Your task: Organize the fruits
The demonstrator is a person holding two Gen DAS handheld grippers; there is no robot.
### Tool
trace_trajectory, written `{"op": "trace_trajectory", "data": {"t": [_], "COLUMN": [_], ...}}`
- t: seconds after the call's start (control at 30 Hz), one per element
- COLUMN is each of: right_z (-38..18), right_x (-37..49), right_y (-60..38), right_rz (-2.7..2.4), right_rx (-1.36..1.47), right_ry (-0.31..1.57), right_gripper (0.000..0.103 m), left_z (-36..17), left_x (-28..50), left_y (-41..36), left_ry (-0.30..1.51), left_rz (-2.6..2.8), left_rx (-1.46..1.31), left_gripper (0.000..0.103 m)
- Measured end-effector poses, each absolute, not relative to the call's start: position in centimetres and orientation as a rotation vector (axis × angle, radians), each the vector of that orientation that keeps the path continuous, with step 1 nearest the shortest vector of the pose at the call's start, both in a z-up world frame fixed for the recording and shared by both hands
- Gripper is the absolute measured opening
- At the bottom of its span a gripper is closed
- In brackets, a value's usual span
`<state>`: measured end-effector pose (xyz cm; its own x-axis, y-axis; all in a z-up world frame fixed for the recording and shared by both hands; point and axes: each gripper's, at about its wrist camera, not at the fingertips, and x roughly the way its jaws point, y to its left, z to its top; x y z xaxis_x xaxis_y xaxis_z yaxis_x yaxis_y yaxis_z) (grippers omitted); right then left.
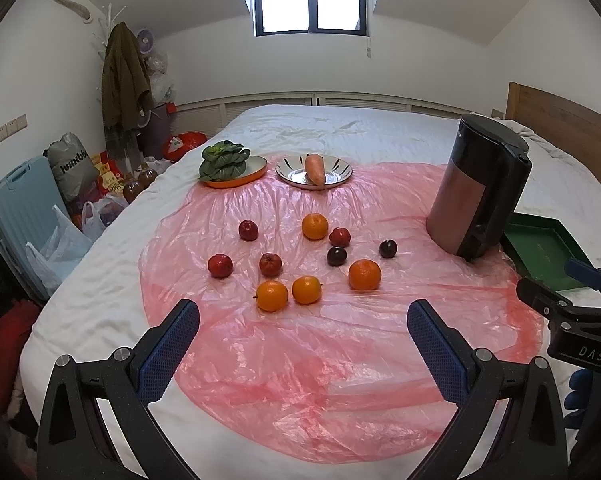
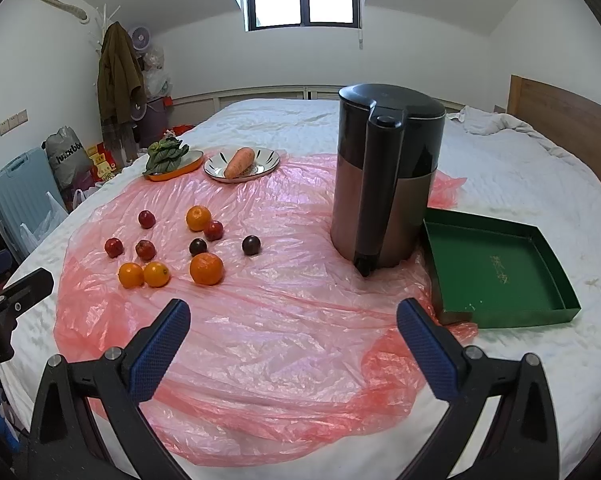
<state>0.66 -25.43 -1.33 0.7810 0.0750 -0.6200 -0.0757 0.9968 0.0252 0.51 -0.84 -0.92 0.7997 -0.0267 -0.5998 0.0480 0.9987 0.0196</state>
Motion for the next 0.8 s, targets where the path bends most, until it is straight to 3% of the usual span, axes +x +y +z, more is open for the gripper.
{"op": "trace_trajectory", "data": {"t": [0.8], "right_z": [-1.60], "right_x": [0.79], "right_y": [-25.65], "right_rz": [0.086], "right_rx": [0.005], "right_ry": [0.672], "right_gripper": [0.103], "left_z": [-0.83], "left_x": [0.83], "left_y": [-1.38], "left_ry": [0.674], "left_rz": [-0.082], "left_rx": [0.031], "left_gripper": [0.102]}}
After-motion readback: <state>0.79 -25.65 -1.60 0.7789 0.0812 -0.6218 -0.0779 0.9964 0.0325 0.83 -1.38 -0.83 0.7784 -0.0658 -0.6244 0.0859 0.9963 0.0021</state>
